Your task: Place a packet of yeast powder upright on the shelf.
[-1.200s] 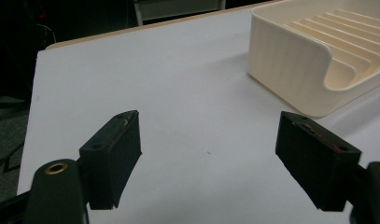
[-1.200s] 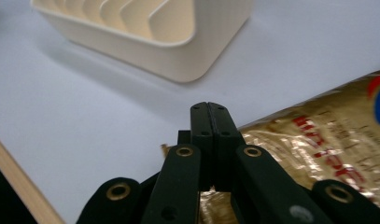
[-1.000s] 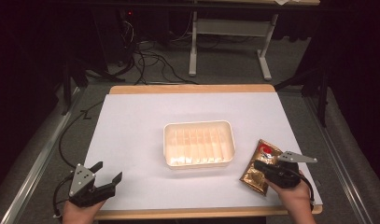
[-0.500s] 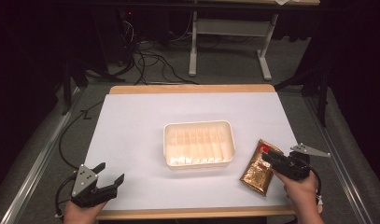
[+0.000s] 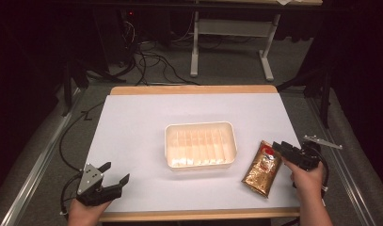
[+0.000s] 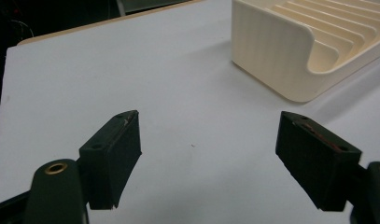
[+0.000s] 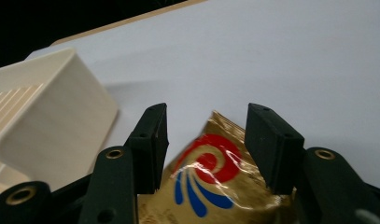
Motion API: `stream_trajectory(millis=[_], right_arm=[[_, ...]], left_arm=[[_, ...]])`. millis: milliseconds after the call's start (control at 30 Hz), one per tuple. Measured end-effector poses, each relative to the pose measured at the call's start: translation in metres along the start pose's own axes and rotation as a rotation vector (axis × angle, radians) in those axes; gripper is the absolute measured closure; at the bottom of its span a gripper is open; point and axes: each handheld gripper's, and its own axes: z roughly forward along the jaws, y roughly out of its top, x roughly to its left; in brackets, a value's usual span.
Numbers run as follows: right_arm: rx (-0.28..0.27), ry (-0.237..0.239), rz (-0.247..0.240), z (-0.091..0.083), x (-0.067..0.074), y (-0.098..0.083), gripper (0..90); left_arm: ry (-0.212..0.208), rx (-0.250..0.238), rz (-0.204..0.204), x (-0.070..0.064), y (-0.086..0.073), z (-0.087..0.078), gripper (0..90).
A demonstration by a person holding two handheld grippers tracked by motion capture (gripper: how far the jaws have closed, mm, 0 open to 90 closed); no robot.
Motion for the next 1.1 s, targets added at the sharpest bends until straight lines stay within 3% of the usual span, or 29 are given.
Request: stream_trajectory(millis=[100, 133, 167, 367, 567, 600, 733, 867, 967, 1033, 1067, 1100], right_arm=[[0.008, -0.021, 0.013, -0.001, -0.009, -0.003, 46.4], [0.004, -0.027, 0.049, -0.003, -0.018, -0.006, 44.4], [0.004, -0.027, 0.049, -0.003, -0.018, -0.006, 44.4], [0.031, 0.002, 0.178, 0.001, -0.042, -0.014, 39.1], [0.049, 0.012, 0.224, 0.006, -0.047, -0.018, 38.2], [0.049, 0.028, 0.249, 0.007, -0.048, -0.019, 38.3], [0.043, 0.048, 0.274, 0.009, -0.050, -0.020, 39.2], [0.038, 0.119, 0.337, 0.015, -0.053, -0.022, 44.6], [0.044, 0.133, 0.341, 0.018, -0.052, -0.023, 46.9], [0.052, 0.134, 0.342, 0.020, -0.051, -0.023, 51.2], [0.060, 0.128, 0.338, 0.020, -0.050, -0.023, 58.0], [0.060, 0.128, 0.338, 0.020, -0.050, -0.023, 58.0]], left_arm=[[-0.003, 0.005, 0.007, -0.002, 0.000, 0.002, 22.5], [-0.004, 0.009, 0.010, -0.003, 0.000, 0.002, 22.5], [-0.005, 0.008, 0.010, -0.004, 0.000, 0.002, 22.5], [-0.007, 0.016, 0.014, -0.006, 0.000, 0.004, 22.5], [-0.009, 0.017, 0.019, -0.006, 0.000, 0.004, 22.5], [-0.010, 0.016, 0.019, -0.006, 0.000, 0.003, 22.5], [-0.010, 0.016, 0.019, -0.006, -0.001, 0.003, 22.5], [-0.013, 0.017, 0.023, -0.007, -0.001, 0.004, 22.5], [-0.014, 0.021, 0.026, -0.007, -0.001, 0.004, 22.5], [-0.011, 0.021, 0.027, -0.007, -0.001, 0.004, 22.5], [-0.012, 0.023, 0.029, -0.008, -0.001, 0.004, 22.5], [-0.012, 0.023, 0.029, -0.008, -0.001, 0.004, 22.5]])
